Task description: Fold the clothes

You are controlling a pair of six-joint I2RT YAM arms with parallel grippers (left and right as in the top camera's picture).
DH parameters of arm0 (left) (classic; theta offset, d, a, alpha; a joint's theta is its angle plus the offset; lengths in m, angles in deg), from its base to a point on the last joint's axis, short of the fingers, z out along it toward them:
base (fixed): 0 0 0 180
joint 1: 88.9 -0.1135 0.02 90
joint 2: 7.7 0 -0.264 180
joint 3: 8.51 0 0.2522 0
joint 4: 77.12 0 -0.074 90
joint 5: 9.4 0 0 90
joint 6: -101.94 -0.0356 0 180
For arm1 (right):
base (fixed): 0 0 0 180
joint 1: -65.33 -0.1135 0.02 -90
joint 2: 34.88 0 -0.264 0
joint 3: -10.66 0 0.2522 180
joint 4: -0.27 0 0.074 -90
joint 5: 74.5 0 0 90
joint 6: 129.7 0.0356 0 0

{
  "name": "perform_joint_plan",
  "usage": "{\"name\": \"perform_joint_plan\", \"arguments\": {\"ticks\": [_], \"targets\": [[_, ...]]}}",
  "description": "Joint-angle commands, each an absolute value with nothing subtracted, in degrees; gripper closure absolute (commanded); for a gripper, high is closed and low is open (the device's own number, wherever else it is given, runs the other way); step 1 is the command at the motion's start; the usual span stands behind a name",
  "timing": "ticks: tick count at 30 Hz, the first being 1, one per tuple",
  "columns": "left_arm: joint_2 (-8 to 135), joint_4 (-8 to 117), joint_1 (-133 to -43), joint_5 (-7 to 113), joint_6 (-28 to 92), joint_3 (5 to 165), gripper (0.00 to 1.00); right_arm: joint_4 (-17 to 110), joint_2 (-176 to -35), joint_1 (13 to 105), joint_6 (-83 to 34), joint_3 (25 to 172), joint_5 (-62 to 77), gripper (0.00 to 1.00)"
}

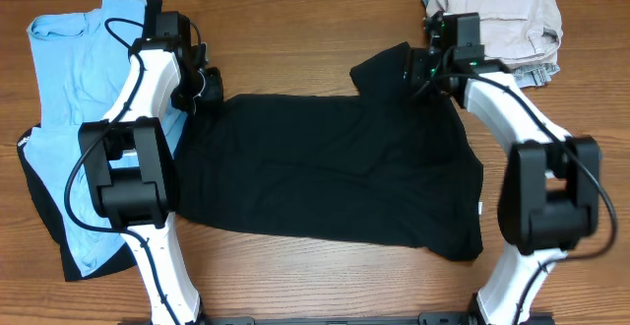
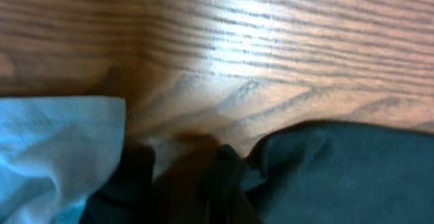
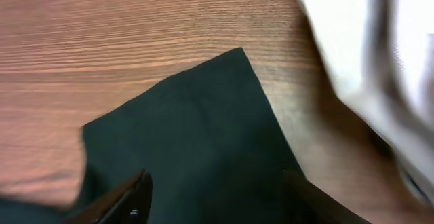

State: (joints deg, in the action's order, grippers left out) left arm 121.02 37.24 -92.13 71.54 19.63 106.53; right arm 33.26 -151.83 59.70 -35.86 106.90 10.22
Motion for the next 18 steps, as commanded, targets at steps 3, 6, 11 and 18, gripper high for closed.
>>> {"name": "perform_joint_plan", "arguments": {"ticks": [3, 6, 11, 18], "targets": [[121.81, 36.81, -91.76, 70.49, 20.98, 107.8, 0.96, 27.03, -157.88, 59.83, -36.98, 107.66, 10.98, 0.36], [121.81, 36.85, -91.76, 70.69, 20.98, 107.8, 0.96, 24.25, -160.05, 59.81, -36.98, 107.66, 10.98, 0.36], [121.83, 36.72, -91.78, 72.48, 20.98, 107.77, 0.96, 20.84, -162.12, 59.81, -36.93, 107.66, 10.96, 0.37], [121.83, 35.78, -91.78, 73.55, 20.96, 107.75, 0.96, 17.72, -164.79, 59.81, -36.74, 107.66, 12.01, 0.37]]}}
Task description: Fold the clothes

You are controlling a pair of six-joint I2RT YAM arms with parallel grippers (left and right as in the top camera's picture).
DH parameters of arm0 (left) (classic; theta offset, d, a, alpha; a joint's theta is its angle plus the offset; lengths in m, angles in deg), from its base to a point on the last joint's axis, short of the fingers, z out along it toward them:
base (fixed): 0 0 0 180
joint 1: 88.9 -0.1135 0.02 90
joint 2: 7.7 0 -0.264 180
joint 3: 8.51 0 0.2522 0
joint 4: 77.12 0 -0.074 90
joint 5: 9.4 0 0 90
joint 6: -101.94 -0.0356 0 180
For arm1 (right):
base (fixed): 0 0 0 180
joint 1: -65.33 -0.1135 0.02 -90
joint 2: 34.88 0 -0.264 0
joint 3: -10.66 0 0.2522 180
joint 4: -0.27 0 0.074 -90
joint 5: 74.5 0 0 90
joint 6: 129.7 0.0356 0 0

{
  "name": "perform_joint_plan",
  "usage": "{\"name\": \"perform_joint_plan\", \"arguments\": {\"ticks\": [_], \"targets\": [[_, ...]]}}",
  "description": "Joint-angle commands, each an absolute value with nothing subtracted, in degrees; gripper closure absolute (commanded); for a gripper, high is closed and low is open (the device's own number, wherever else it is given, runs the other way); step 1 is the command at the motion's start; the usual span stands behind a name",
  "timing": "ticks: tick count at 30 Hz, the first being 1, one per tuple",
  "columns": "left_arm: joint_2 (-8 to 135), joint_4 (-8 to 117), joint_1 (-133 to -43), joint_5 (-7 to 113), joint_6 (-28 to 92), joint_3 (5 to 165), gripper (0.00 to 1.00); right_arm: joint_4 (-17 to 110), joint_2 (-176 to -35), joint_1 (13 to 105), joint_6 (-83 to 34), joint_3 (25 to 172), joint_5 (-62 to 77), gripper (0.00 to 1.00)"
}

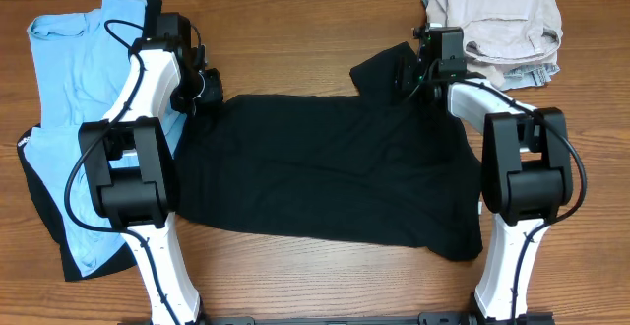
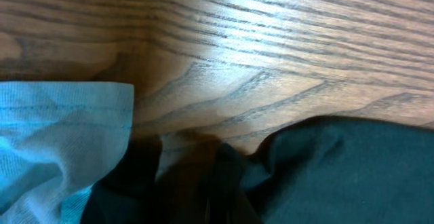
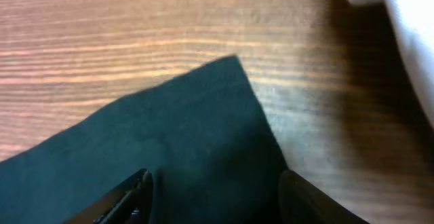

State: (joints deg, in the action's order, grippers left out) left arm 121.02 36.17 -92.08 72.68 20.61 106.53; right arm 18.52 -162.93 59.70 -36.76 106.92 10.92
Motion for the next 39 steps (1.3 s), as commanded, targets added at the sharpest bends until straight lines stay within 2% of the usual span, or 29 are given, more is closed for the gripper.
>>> {"name": "perform_joint_plan", "arguments": {"ticks": [1, 5, 7, 11, 15, 22, 39], "targets": [[121.83, 35.76, -91.78, 73.55, 20.96, 107.75, 0.96, 17.17, -165.2, 59.81, -36.74, 107.66, 12.03, 0.37], [121.83, 35.56, -91.78, 73.55, 20.96, 107.75, 0.96, 15.95, -166.69, 59.81, -36.74, 107.66, 12.01, 0.38], [121.83, 35.39, -91.78, 73.53, 20.96, 107.75, 0.96, 16.36, -166.82, 59.81, -36.74, 107.64, 12.01, 0.43], [121.83, 35.36, -91.78, 73.53, 20.96, 107.75, 0.96, 18.42, -166.8, 59.81, -36.74, 107.66, 11.99, 0.57], [121.83, 34.93, -91.84, 73.55, 20.96, 107.75, 0.96, 22.5, -166.38, 59.81, -36.71, 107.82, 11.44, 0.8], [121.81, 32.7, -93.18, 73.55, 20.85, 108.32, 0.96, 27.97, -161.18, 59.81, -34.99, 107.82, 10.44, 0.95], [121.81, 12.37, -95.67, 73.51, 13.16, 129.67, 0.96, 49.08, -136.48, 59.94, -35.03, 107.82, 10.24, 0.96]]}}
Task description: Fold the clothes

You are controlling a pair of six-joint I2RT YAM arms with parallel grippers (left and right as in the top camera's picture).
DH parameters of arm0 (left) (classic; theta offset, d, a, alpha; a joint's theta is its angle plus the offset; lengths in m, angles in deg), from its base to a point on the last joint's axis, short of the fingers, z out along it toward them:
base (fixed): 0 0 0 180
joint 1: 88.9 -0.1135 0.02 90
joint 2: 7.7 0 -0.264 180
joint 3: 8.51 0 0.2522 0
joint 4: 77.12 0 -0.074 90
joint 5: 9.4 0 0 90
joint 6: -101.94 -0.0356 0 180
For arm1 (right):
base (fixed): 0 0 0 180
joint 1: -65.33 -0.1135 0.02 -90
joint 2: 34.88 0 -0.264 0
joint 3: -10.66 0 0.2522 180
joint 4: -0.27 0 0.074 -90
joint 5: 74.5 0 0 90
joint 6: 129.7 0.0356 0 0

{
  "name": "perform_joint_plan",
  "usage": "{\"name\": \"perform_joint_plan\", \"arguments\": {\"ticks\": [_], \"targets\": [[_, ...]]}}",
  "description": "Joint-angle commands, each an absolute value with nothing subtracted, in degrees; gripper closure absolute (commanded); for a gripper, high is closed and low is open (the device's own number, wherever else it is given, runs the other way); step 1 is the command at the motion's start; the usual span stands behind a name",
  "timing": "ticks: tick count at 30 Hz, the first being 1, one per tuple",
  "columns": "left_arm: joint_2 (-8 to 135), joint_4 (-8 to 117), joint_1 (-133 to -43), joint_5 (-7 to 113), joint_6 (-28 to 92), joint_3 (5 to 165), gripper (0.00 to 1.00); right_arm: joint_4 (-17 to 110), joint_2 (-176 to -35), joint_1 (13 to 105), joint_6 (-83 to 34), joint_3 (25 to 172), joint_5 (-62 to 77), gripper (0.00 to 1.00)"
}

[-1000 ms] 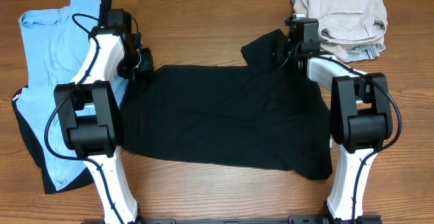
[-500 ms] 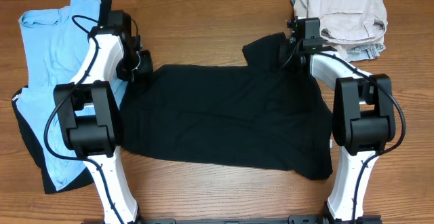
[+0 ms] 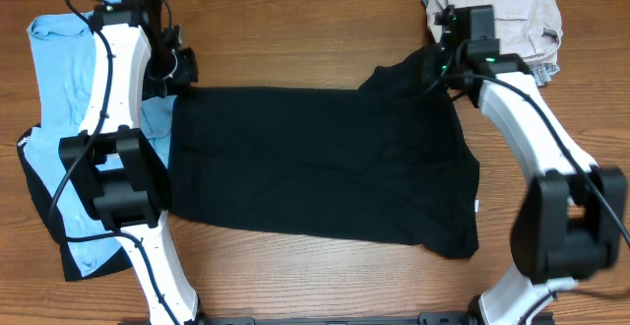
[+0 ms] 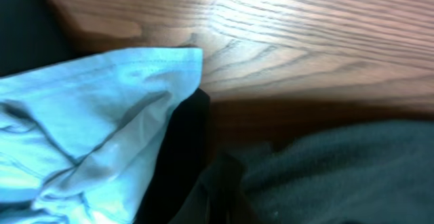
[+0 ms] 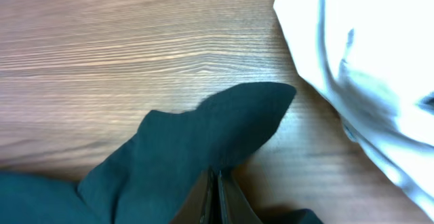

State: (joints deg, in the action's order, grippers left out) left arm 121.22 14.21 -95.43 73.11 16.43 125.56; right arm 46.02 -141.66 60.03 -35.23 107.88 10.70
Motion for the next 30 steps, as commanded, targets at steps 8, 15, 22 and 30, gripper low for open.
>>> {"name": "perform_joint_plan", "arguments": {"ticks": [8, 15, 22, 30], "targets": [[121.81, 5.14, -95.14, 73.53, 13.13, 130.61, 0.96, 72.16, -127.33, 59.94, -35.01, 107.79, 7.77, 0.96], [121.81, -2.97, -95.14, 73.94, 10.38, 130.33, 0.96, 86.11, -127.09, 59.94, -34.51, 104.97, 4.91, 0.96], [121.81, -7.74, -95.14, 78.27, 10.42, 127.18, 0.96, 89.21, -126.1, 61.15, -29.79, 99.36, 4.91, 0.96], [121.81, -7.63, -95.14, 81.35, 10.36, 118.29, 0.95, 86.85, -126.06, 67.92, -28.98, 87.88, 4.91, 0.96]]}}
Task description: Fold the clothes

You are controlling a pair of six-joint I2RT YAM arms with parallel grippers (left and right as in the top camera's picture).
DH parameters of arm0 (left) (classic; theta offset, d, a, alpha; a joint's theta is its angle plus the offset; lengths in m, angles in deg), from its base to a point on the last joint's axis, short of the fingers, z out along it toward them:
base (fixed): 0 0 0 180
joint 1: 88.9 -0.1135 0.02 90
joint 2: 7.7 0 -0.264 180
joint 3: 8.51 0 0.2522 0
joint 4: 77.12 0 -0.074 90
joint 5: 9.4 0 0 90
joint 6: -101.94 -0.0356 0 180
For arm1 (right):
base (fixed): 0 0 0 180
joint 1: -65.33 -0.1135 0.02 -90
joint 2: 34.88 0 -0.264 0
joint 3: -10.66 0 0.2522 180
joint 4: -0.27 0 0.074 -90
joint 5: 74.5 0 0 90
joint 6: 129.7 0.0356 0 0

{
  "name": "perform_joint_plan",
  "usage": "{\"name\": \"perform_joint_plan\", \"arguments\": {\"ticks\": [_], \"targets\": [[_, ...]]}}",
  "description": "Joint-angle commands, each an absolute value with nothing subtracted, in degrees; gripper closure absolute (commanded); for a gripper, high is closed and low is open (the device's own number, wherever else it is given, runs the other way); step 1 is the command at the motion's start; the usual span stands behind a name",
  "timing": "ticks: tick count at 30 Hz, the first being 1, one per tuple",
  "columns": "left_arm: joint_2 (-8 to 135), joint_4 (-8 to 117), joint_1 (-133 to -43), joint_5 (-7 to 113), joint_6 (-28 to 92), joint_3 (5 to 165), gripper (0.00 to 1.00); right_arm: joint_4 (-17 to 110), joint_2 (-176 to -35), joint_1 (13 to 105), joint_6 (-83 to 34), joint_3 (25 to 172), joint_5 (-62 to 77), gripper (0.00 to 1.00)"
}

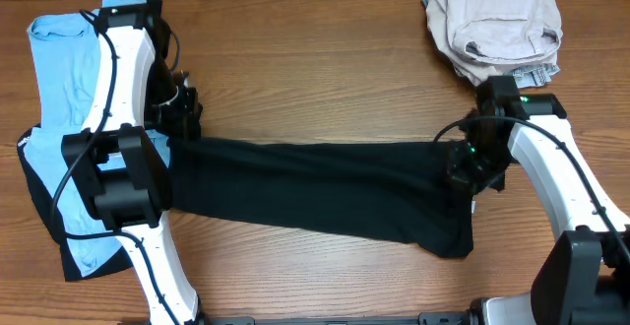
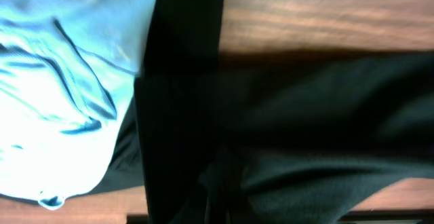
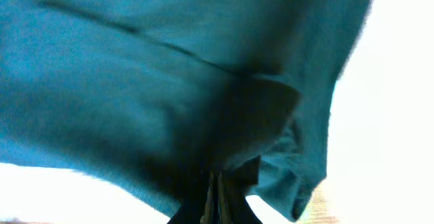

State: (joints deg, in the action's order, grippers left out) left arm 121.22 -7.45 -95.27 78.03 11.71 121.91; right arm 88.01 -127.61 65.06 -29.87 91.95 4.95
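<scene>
The black shirt (image 1: 315, 182) lies across the table's middle as a narrow doubled band. At the band's left end my left gripper (image 1: 183, 120) is shut on the shirt's corner. At its right end my right gripper (image 1: 471, 163) is shut on the sleeve. The left wrist view shows dark cloth (image 2: 305, 115) filling the frame around the left gripper (image 2: 220, 198). In the right wrist view the cloth (image 3: 169, 68) looks teal from glare and bunches at the shut right gripper (image 3: 215, 190).
A light blue garment (image 1: 69, 59) lies at the far left, with another dark garment (image 1: 44, 207) under it; the blue one also shows in the left wrist view (image 2: 61, 81). A beige folded pile (image 1: 497, 15) sits at the far right corner.
Both grippers have come from the table's far side toward the front, each still shut on its end of the shirt. The shirt's far half now lies over the near half.
The shirt lay flat, my left gripper at its far left corner and my right gripper open over the right sleeve. The right gripper then stood closer round the sleeve, then was shut on it with both ends raised. Now the shirt is doubled.
</scene>
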Motion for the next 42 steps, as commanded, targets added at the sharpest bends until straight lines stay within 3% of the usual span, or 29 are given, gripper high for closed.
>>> {"name": "perform_joint_plan", "arguments": {"ticks": [1, 3, 5, 6, 9, 11, 15, 32, 42], "targets": [[121.81, -7.63, -95.14, 81.46, 10.12, 117.3, 0.96, 86.22, -126.08, 68.56, -28.98, 86.83, 4.88, 0.96], [121.81, -7.41, -95.16, 81.46, 10.16, 115.49, 0.96, 84.53, -126.08, 69.74, -28.98, 84.84, 4.88, 0.92], [121.81, -6.99, -95.16, 81.44, 10.18, 113.98, 0.95, 83.24, -126.12, 70.41, -28.96, 83.95, 4.82, 0.72], [121.81, -6.82, -95.14, 81.4, 10.18, 113.24, 0.91, 83.02, -126.12, 70.57, -28.96, 83.9, 4.62, 0.67], [121.81, -6.84, -95.14, 81.38, 10.18, 112.04, 0.5, 82.26, -126.12, 70.57, -28.98, 83.9, 3.97, 0.55], [121.81, -6.88, -95.14, 81.4, 10.18, 111.84, 0.39, 81.78, -126.15, 70.57, -28.98, 83.9, 3.81, 0.5], [121.81, -7.04, -95.14, 81.4, 10.16, 111.84, 0.27, 80.34, -126.19, 70.57, -28.96, 83.9, 3.7, 0.45], [121.81, 2.29, -95.14, 77.07, 8.72, 111.9, 0.22, 60.12, -126.41, 65.67, -25.76, 74.62, -1.35, 0.44], [121.81, 7.56, -95.14, 69.81, 6.82, 111.9, 0.2, 55.03, -126.41, 69.36, -18.4, 69.57, 3.97, 0.43]]}}
